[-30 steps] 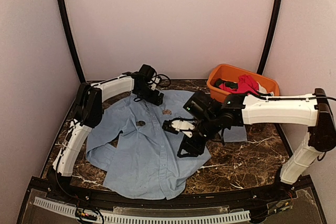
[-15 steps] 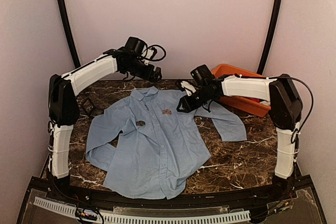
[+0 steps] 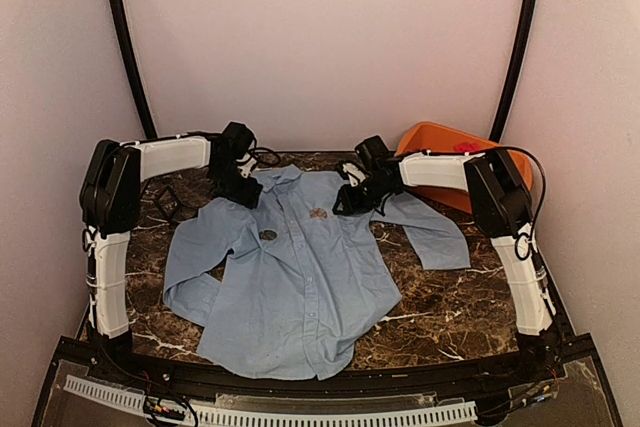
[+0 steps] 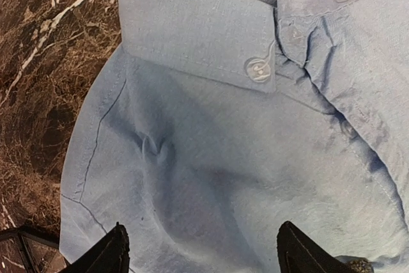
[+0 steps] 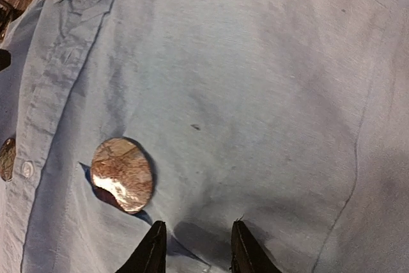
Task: Pin the brooch onto the clothing
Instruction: Smooth out the clothing with brooches at the center of the board, then reset both arms
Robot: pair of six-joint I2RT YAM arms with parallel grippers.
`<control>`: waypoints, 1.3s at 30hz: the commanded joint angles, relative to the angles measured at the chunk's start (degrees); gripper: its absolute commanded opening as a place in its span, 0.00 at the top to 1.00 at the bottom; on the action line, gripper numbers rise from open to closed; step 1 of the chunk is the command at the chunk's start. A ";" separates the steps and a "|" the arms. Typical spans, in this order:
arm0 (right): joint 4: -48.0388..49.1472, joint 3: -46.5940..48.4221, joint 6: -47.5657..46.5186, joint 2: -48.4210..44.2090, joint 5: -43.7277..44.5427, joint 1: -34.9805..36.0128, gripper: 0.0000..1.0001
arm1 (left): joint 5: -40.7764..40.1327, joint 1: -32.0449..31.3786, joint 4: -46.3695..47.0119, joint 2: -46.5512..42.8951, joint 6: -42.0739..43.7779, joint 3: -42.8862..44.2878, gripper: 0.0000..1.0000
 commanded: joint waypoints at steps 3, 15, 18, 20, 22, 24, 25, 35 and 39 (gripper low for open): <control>-1.24 2.12 5.62 2.51 1.74 -4.33 0.67 | -2.05 0.21 -0.72 4.14 0.40 0.51 0.21; -4.74 6.53 4.41 3.33 5.38 -7.88 0.68 | -9.61 0.99 -3.95 22.97 2.69 24.14 0.20; -4.06 4.24 2.80 -0.68 4.34 -7.31 0.62 | -10.94 1.16 -6.63 24.50 2.44 29.40 0.13; -2.93 0.93 1.34 -6.20 4.88 -5.88 0.11 | -11.25 1.20 -6.74 21.06 1.73 28.96 0.07; -2.07 -3.57 0.48 -13.32 7.41 -3.76 0.02 | -11.20 1.19 -6.34 14.99 -0.74 26.43 0.02; -0.43 -9.29 -0.33 -22.96 8.72 -1.25 0.01 | -8.46 1.18 -5.93 7.52 -3.39 21.06 0.01; 0.18 -12.13 -0.38 -26.92 9.38 -0.14 0.01 | -7.82 0.96 -5.28 4.97 -3.98 19.57 0.01; 6.22 -37.59 2.90 -61.78 2.59 6.74 0.01 | 6.50 -3.09 7.11 -44.59 -8.76 -20.94 0.01; 7.01 -44.70 3.11 -72.18 2.48 7.04 0.01 | 14.14 -3.28 7.53 -58.40 -8.21 -35.59 0.01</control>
